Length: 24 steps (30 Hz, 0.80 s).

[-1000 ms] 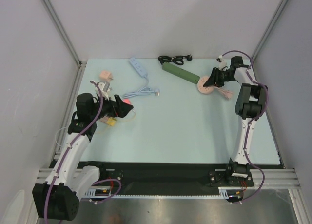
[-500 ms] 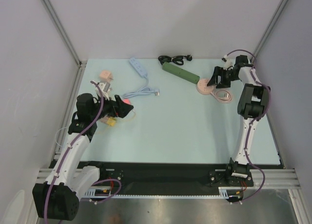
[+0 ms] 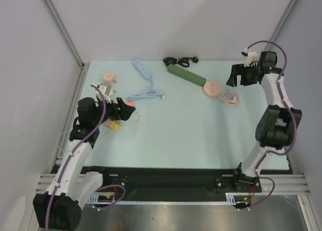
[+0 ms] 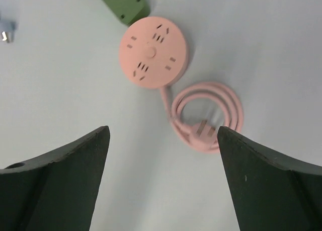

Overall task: Pull the plug off the socket
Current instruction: Place the socket at the center of the board, then reset both arms

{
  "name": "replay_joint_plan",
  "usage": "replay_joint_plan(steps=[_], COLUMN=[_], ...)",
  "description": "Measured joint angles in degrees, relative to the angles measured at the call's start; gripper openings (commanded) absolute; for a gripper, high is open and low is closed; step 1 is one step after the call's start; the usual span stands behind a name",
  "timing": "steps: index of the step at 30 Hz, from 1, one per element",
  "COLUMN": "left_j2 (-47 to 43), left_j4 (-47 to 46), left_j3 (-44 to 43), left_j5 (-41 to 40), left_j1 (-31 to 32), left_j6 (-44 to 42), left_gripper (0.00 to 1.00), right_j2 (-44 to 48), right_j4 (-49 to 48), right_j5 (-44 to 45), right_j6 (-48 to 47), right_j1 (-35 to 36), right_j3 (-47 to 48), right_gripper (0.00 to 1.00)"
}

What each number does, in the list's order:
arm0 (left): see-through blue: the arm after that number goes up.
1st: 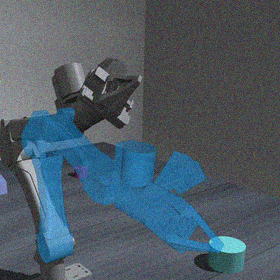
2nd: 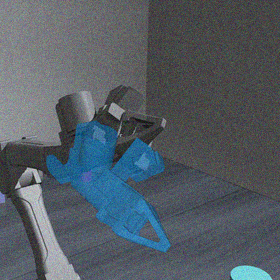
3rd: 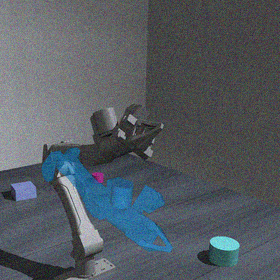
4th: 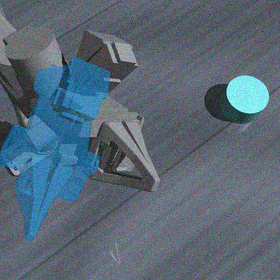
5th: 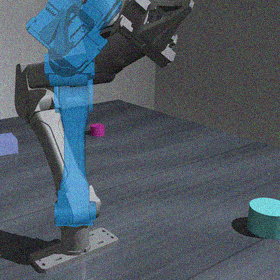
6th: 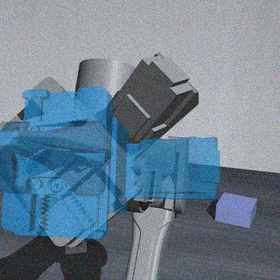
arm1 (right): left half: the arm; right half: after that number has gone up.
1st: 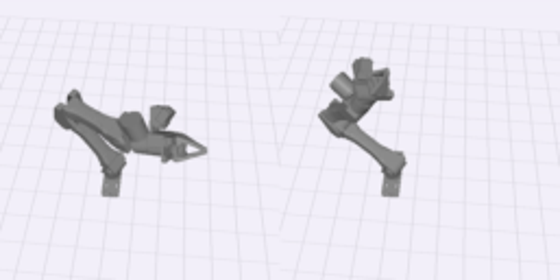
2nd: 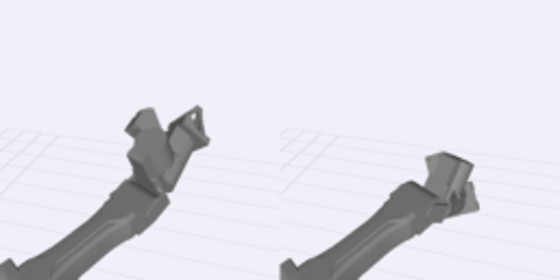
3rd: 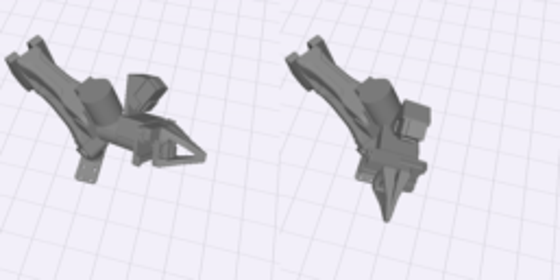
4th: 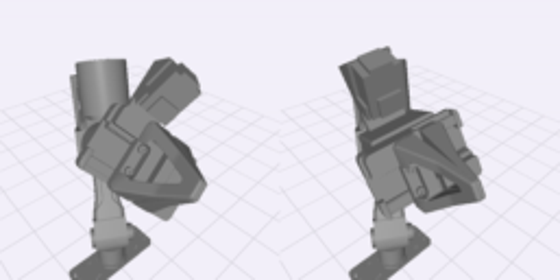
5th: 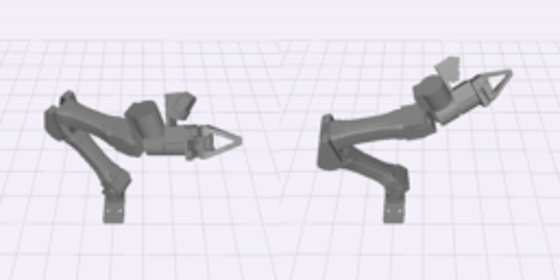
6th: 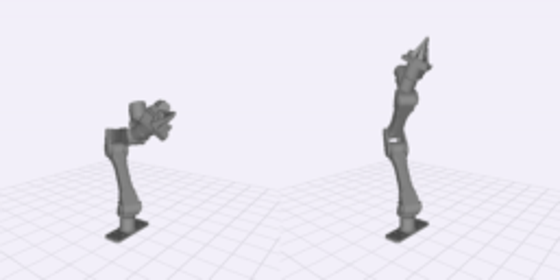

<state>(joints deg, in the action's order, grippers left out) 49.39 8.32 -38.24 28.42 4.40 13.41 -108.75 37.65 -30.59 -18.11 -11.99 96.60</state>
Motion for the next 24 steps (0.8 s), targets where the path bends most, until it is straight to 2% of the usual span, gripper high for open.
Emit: replay_joint_plan(steps=[5,10,18,24], left_j2=[-1.77,-2.45,-3.45,-4.59], left_j4=[0.76,3.52,6.16,6.47], left_j3=[0.0,-0.04,-0.13,-0.13], left_j5=[-5.27,-12.37,-19.12,-21.49], left_j1=[0.17,0.2,0.22,0.22], left_j6=[-0.61,-2.01,-3.21,-3.58], left_gripper=[1.0,0.99,1.0,1.0], right_j2=[19.89,37.09,58.14,64.48], right_j4=[-5.4,-8.79,-11.02,-9.84], right_j5=[0.22,0.24,2.54,3.43], right_j6=[-0.96,-0.96,4.11,7.28], right_j1=[-0.92,-5.51,-14.62,-18.53], right_j3=[-18.69,-33.07,-43.36,-47.43], right_gripper=[1.0,1.0,1.0,1.0])
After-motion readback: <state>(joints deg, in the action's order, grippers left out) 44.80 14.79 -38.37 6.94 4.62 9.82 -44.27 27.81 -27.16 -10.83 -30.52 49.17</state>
